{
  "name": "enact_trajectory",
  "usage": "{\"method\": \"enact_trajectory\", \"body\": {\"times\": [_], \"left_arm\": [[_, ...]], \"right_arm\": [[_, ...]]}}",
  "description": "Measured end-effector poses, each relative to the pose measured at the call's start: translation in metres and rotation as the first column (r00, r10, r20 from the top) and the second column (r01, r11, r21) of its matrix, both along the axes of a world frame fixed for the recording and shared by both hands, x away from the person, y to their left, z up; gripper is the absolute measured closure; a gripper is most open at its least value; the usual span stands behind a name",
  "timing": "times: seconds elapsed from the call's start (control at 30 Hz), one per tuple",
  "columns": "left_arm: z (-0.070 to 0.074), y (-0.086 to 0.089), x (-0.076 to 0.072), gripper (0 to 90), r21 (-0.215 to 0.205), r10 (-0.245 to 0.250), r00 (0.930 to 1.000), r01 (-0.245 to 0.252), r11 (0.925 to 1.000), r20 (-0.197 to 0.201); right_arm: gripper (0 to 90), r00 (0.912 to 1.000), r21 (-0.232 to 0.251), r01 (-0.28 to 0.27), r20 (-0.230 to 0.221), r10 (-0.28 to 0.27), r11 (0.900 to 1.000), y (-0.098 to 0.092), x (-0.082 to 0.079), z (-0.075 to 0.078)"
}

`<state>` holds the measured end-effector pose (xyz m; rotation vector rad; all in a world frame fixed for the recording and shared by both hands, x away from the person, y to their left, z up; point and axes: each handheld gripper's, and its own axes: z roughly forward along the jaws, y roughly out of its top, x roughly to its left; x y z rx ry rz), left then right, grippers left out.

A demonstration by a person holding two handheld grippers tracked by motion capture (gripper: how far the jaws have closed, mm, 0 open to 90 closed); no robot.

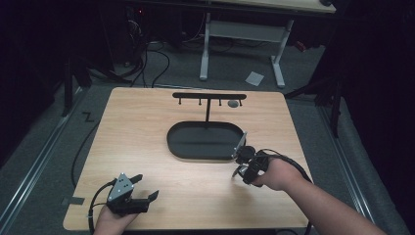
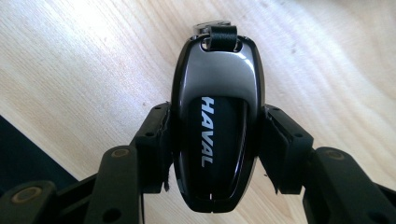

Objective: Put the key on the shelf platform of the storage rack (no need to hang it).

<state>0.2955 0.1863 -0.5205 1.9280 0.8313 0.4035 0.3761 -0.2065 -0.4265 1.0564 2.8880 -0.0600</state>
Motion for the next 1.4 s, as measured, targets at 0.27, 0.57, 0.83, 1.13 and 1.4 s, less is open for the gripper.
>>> {"method": "enact_trajectory", "body": {"times": [0.27,0.57,0.83,1.13,1.4], "left_arm": [[0.0,0.002,-0.001,16.9,-0.001,0.006,1.0,-0.006,1.0,-0.001],[0.0,0.004,-0.002,16.9,-0.005,0.013,0.9999,-0.013,0.9999,0.004],[0.0,0.005,-0.003,16.9,-0.005,0.015,0.9999,-0.015,0.9999,0.003],[0.0,0.007,-0.003,16.9,-0.011,0.018,0.9998,-0.018,0.9998,0.003],[0.0,0.008,-0.003,16.9,-0.009,0.016,0.9999,-0.016,0.9998,-0.004]], "right_arm": [[49.0,0.9997,-0.008,-0.012,0.023,0.012,1.0,0.007,0.01,0.022],[49.0,0.9988,-0.003,-0.023,0.044,0.023,1.0,0.024,0.031,0.034],[49.0,0.998,0.007,-0.017,0.062,0.016,1.0,0.036,0.057,0.031],[49.0,0.9979,0.009,0.007,0.064,-0.007,1.0,0.052,0.094,0.018],[49.0,0.9981,0.029,0.014,0.06,-0.016,0.999,0.068,0.116,0.007]]}}
